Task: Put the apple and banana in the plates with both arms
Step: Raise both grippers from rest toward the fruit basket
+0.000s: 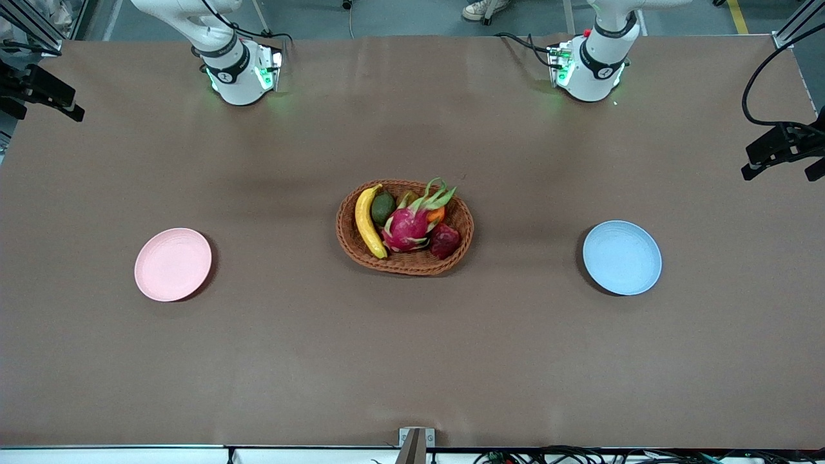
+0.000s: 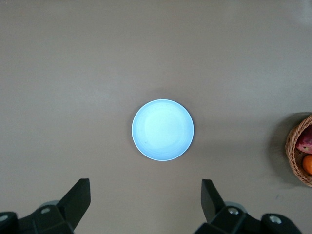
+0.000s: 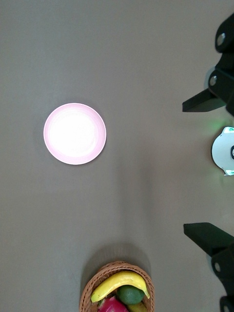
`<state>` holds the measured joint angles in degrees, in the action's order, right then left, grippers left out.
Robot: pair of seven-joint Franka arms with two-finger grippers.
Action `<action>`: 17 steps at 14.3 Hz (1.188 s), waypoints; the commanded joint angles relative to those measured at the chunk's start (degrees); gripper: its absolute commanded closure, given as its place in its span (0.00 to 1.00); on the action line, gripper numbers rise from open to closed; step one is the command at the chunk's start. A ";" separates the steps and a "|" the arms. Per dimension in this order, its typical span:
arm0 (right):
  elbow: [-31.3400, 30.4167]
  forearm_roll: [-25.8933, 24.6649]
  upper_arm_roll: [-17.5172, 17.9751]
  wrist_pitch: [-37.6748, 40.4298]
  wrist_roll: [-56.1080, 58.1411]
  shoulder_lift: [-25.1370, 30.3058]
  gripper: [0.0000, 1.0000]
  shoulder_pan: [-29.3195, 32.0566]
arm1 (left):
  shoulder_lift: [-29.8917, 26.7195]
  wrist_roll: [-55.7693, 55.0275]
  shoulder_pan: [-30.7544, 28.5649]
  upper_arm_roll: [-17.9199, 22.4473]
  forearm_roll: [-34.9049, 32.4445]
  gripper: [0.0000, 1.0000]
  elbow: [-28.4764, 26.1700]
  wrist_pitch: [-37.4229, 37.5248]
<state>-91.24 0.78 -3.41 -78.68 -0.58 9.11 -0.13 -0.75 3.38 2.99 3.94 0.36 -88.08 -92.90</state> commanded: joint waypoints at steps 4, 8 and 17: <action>0.45 -0.17 0.33 0.19 -0.13 -1.10 0.00 0.74 | 0.39 0.14 -0.26 -0.42 0.70 0.00 1.42 1.40; 0.80 -0.25 0.24 -1.47 -0.04 -8.73 0.00 0.48 | 0.74 0.23 0.78 -0.60 1.05 0.00 1.51 1.58; -2.79 6.06 1.30 -6.74 -38.81 -13.68 0.00 -14.60 | 16.55 -28.47 15.00 -5.78 5.62 0.00 0.28 -2.01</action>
<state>-90.87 5.49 -2.02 -82.96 -27.37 -5.73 -9.09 12.01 -18.16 14.56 -1.74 5.87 -89.07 -93.48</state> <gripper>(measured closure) 0.000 0.000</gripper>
